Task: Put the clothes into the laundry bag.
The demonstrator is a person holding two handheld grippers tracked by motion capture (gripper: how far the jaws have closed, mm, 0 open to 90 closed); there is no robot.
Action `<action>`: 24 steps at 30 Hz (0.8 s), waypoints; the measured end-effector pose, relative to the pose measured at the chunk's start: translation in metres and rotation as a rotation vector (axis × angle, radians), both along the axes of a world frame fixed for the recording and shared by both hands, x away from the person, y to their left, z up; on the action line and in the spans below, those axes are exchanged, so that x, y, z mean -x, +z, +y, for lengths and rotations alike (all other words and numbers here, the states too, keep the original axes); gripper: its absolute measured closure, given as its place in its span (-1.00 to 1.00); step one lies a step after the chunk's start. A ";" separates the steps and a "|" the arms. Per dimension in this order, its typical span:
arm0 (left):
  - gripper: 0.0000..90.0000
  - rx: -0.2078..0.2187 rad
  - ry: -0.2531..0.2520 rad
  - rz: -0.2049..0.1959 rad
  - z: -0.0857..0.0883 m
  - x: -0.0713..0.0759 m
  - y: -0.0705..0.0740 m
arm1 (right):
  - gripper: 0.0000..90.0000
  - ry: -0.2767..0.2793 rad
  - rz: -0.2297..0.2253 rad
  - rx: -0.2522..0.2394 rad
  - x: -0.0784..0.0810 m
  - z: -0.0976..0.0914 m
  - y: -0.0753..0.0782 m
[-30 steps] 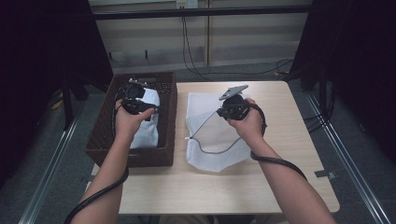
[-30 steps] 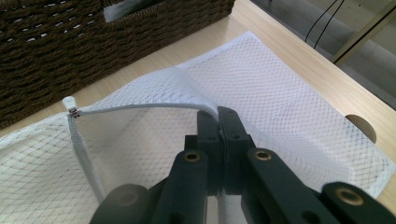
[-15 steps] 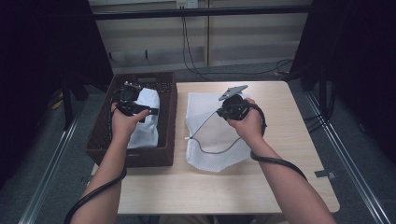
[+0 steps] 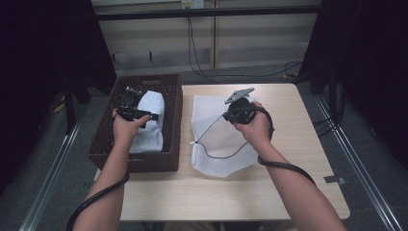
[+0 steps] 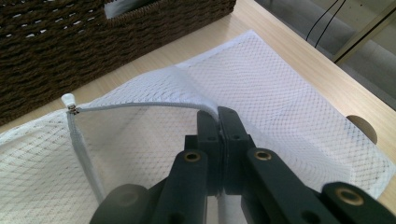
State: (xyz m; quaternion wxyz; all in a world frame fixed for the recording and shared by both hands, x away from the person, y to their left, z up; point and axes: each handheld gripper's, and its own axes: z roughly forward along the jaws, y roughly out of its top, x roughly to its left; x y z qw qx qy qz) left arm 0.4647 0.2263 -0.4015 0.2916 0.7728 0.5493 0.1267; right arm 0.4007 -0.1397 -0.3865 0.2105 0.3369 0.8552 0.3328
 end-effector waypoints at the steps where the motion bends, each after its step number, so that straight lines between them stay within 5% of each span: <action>1: -0.87 -0.006 0.003 0.002 0.001 -0.001 -0.001 | 0.98 0.000 0.000 -0.001 0.000 0.000 0.000; 24: -0.90 -0.062 0.045 0.078 0.000 -0.015 -0.027 | 0.98 -0.003 0.000 0.004 -0.003 -0.001 0.000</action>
